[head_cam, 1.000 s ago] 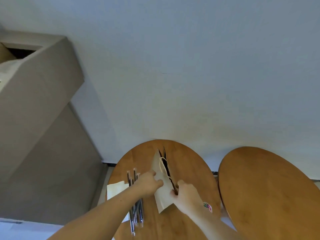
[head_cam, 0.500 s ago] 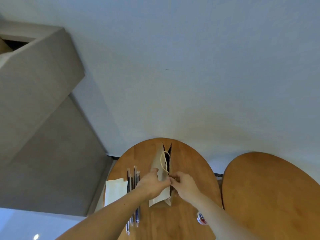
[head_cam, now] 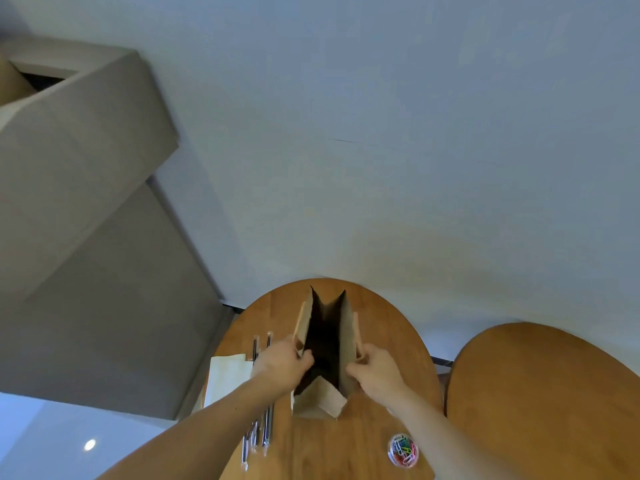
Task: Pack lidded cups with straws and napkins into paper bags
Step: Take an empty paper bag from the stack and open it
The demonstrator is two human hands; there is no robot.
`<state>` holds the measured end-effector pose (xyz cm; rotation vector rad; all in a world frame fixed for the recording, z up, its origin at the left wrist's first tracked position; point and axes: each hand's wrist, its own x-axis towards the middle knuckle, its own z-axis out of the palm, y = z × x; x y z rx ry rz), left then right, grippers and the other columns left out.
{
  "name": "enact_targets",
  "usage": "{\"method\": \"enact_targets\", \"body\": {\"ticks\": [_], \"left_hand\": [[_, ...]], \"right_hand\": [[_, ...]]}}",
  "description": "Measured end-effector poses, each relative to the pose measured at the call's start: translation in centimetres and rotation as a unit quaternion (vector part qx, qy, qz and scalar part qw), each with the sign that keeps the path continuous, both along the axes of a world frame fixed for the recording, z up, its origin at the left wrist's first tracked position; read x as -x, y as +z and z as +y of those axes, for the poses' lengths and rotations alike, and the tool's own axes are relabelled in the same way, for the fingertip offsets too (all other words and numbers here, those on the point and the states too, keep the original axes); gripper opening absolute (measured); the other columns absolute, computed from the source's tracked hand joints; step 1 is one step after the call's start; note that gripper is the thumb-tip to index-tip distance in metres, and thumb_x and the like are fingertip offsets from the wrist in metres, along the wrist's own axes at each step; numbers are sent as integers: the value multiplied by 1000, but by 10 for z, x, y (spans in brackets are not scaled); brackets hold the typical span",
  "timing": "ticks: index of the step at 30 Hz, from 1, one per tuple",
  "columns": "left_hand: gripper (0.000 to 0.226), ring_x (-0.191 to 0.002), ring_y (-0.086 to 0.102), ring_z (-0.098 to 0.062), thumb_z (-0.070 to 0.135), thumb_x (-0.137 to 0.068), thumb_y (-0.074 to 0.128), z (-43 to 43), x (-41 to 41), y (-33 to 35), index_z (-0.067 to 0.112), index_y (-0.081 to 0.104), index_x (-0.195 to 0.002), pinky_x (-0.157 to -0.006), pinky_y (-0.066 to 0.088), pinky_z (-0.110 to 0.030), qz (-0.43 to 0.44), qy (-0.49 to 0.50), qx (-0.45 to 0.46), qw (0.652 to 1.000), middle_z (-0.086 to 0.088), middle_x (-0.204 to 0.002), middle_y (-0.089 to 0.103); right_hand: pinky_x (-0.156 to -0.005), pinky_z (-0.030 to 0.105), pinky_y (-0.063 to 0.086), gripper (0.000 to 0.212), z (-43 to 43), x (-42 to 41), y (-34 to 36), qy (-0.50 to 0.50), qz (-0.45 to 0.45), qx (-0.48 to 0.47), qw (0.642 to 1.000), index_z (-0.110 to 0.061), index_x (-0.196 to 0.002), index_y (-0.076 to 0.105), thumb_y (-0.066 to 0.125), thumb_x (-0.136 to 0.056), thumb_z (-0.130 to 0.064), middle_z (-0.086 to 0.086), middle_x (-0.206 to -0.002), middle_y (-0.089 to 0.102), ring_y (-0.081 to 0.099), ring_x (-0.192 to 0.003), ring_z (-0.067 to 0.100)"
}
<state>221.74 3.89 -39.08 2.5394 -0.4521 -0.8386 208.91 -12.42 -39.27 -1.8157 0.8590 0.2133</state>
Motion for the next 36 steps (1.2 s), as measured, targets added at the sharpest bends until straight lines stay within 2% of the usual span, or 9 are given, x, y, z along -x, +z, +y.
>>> {"method": "enact_targets", "body": {"ticks": [5,11,15,20,24,26,28,32,36], "left_hand": [[27,-49,67,-8,45,-91,58,-5,-3,1,24,61,-74,-49,53,-17,6,25,-50,998,3,-65,66],[29,-61,64,-9,39,-96,45,16,-13,17,23,60,-77,-55,52,-22,-78,-29,-122,989,4,-71,64],[33,-59,63,-8,40,-97,40,33,-12,16,17,64,-91,-53,50,-21,-83,-33,-145,985,6,-69,63],[35,-63,68,-9,57,-90,51,11,7,4,25,63,-87,-63,58,-22,-6,-69,-85,994,6,-75,66],[70,-104,64,-15,69,-69,65,14,-3,14,26,55,-123,-94,54,-35,119,-134,-36,983,3,-117,63],[95,-124,52,-21,66,-64,72,16,-12,27,27,38,-144,-105,46,-38,145,-178,-57,972,1,-140,50],[98,-127,49,-23,56,-69,76,16,-24,42,24,30,-150,-105,46,-39,103,-222,-98,965,-1,-144,47],[81,-127,45,-27,52,-78,65,0,-40,78,23,33,-147,-102,44,-46,-124,-230,-164,951,-4,-139,48],[76,-145,21,-28,49,-88,54,-8,-61,119,20,25,-152,-114,25,-50,-250,-220,-162,929,-6,-157,28]], "right_hand": [[-55,22,48,18,3,-14,10,63,77,170,980,-27,-92,56,59,-92,-45,-7,-79,64,64,-68,9],[-63,24,56,12,-21,3,18,82,152,277,945,-25,-90,57,50,-98,-32,-8,-77,62,64,-69,9],[-59,21,55,12,-24,29,15,69,173,259,948,-27,-88,56,49,-97,-29,-8,-75,64,65,-65,7],[-69,28,61,28,-2,21,12,116,111,138,977,-26,-104,56,53,-93,-52,-9,-90,67,67,-74,9],[-54,19,52,85,-17,17,23,152,151,15,977,-29,-146,35,66,-76,-67,-3,-137,54,67,-94,15],[-66,24,56,98,-29,14,28,181,154,8,971,-30,-153,26,72,-73,-60,-1,-153,39,58,-119,22],[-87,28,53,98,-39,6,39,197,143,39,969,-30,-155,21,72,-74,-51,-1,-159,30,47,-133,23],[-108,37,41,83,-47,-29,78,237,87,191,949,-24,-155,23,59,-82,-42,4,-161,24,36,-141,26],[-111,39,34,70,-37,-72,126,274,17,279,920,-19,-153,28,51,-91,-41,5,-156,30,30,-141,26]]}}
